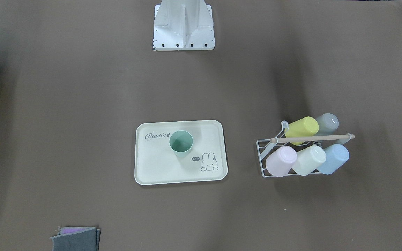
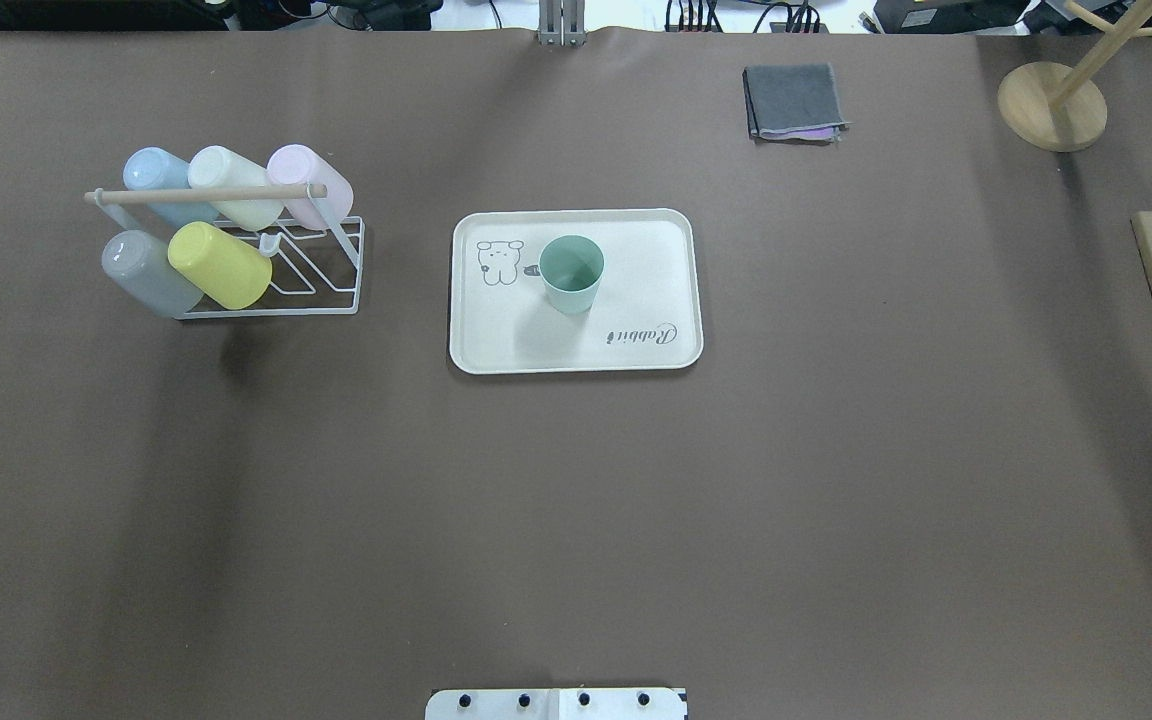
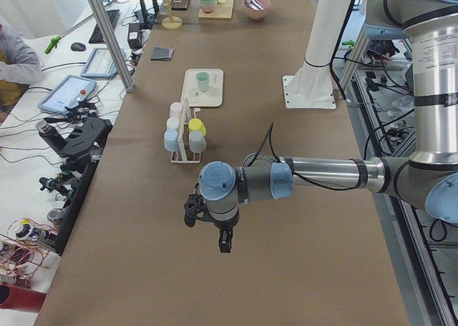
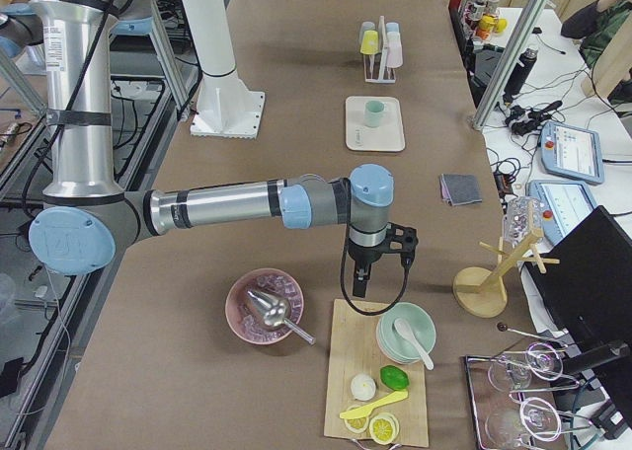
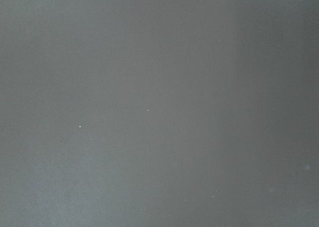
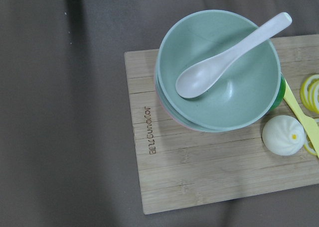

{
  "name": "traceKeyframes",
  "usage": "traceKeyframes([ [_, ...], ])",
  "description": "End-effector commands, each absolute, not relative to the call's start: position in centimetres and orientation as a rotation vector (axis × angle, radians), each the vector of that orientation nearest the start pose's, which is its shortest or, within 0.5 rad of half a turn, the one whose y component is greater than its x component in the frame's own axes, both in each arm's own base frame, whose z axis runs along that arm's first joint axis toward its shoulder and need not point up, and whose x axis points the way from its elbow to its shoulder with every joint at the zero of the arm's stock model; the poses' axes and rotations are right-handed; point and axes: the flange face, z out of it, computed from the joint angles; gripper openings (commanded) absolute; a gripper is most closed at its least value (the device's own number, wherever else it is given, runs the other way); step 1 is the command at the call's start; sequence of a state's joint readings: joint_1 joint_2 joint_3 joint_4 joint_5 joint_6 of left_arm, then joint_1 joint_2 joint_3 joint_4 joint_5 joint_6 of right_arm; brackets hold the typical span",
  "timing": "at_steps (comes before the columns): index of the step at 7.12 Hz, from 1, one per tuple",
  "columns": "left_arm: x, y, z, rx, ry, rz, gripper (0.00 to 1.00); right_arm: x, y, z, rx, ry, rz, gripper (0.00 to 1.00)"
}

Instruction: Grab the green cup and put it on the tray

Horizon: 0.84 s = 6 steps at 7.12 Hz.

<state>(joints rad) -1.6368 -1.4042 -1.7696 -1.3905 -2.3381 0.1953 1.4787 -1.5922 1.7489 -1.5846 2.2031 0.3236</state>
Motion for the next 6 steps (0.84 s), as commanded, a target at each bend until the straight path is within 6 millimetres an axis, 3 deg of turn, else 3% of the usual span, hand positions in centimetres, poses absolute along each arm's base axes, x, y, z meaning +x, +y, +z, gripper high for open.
traceKeyframes([
  [1, -9.18, -40.7, 65.21, -0.034, 0.777, 0.068, 0.99, 2.93, -49.32, 59.16, 0.005, -0.647, 0.178, 1.0],
  [6, -9.19, -40.83, 65.23, -0.034, 0.777, 0.068, 0.99, 2.81, -49.22, 58.79, 0.007, -0.662, 0.171, 1.0],
])
